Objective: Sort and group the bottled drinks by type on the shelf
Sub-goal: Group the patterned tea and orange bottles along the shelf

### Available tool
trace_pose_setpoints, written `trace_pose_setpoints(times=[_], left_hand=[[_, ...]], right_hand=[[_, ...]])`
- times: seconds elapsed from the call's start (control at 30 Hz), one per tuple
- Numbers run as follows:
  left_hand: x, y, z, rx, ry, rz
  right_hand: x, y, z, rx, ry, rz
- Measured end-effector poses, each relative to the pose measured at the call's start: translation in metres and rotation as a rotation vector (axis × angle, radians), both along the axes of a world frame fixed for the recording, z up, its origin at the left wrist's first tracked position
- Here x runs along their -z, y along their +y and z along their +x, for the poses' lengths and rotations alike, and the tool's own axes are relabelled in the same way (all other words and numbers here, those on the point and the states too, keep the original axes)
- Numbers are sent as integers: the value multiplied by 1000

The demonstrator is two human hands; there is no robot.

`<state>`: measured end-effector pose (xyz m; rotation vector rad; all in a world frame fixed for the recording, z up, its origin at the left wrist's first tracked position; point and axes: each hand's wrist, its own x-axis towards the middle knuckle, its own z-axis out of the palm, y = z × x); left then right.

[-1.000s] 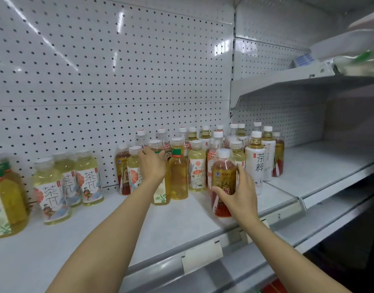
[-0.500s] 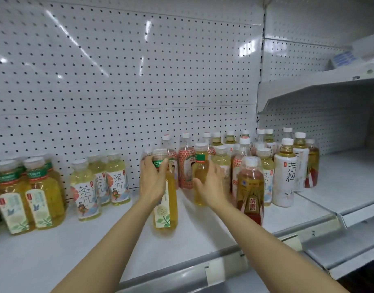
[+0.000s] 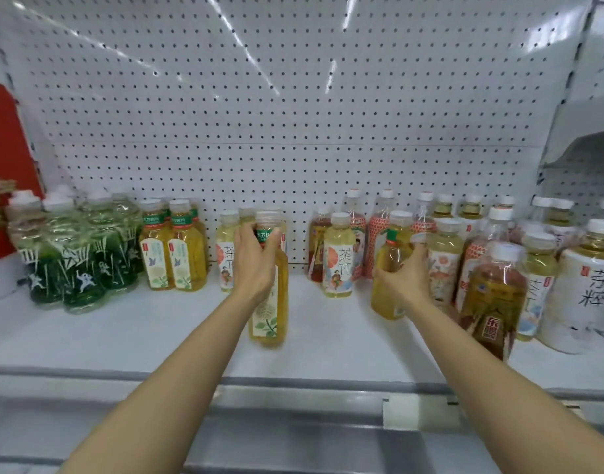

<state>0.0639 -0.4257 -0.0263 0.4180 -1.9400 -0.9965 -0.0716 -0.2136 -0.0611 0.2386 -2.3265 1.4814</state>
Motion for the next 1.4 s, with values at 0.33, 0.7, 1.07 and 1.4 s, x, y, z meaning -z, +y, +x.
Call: trace_pose_setpoints(times=[0.33, 0.7, 1.07, 1.4], left_hand=[[2, 8, 16, -6, 8, 25], [45, 17, 28, 62, 5, 78], [84, -19, 50, -11, -45, 216], [74, -150, 85, -38, -9, 200]], right_hand=[[18, -1, 29, -121, -26, -32], [39, 8, 47, -333, -115, -84], [40, -40, 82, -356, -141, -172], [33, -176, 135, -453, -210, -318]])
